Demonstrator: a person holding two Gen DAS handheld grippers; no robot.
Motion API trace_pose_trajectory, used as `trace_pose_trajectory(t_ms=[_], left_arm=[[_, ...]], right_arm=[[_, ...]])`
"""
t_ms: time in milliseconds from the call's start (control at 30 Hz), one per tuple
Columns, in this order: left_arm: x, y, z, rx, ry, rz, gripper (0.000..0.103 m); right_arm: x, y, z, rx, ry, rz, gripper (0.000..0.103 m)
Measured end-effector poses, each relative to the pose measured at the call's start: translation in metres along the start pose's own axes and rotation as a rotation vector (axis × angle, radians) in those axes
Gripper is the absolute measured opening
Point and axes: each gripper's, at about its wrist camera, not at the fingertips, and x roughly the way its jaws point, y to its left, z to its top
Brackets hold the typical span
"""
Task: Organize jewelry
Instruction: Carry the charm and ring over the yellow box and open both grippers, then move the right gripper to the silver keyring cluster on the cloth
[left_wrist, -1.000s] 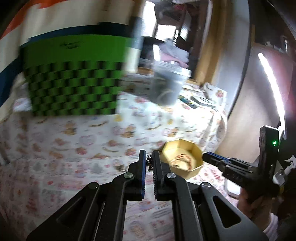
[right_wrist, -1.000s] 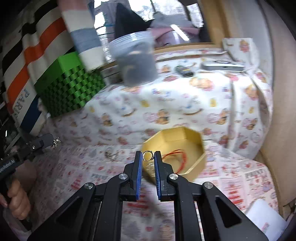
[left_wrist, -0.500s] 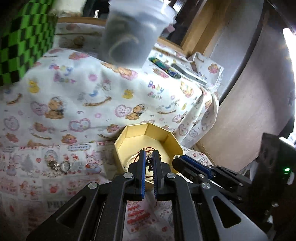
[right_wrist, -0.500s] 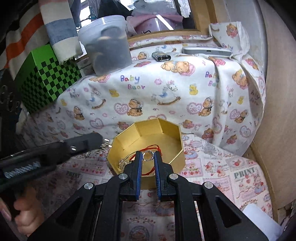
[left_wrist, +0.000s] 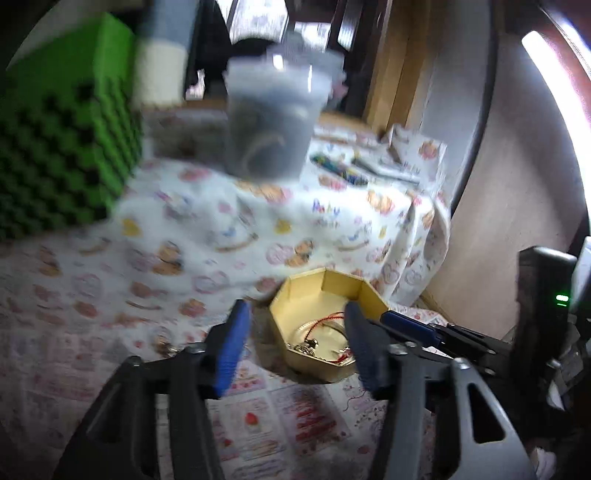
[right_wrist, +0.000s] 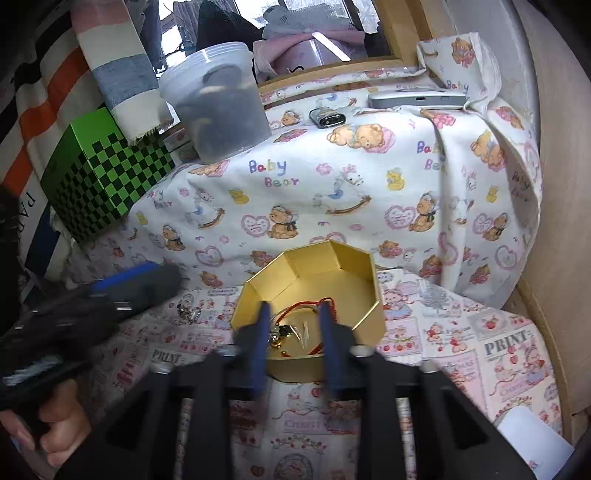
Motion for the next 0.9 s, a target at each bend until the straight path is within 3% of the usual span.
trace_pose_trajectory(t_ms=[267, 333, 600, 767, 900], left_arm=[[-0.056, 0.015, -0.008, 0.07, -0.133, 0.131, 0.074], [-0.066, 0.026, -0.013, 0.049, -0.15, 0.137, 0.084], [-0.092, 0.056, -0.029, 0.047, -0.19, 0.246, 0.092], [-0.108, 0.068, -0.038, -0.003, -0.246, 0.242, 0.101], [-0.106, 0.076, -0.045, -0.018, -0.259, 0.269, 0.102]], right_arm=[[-0.008, 0.018, -0.004, -0.062, -0.037, -0.012, 0.045], [-0.011, 0.025, -0.007, -0.078, -0.045, -0.011, 0.046], [-0.027, 0.038, -0.009, -0.106, -0.117, -0.012, 0.056], [-0.029, 0.043, -0.011, -0.124, -0.13, -0.025, 0.06], [-0.026, 0.044, -0.013, -0.13, -0.127, -0.036, 0.064]])
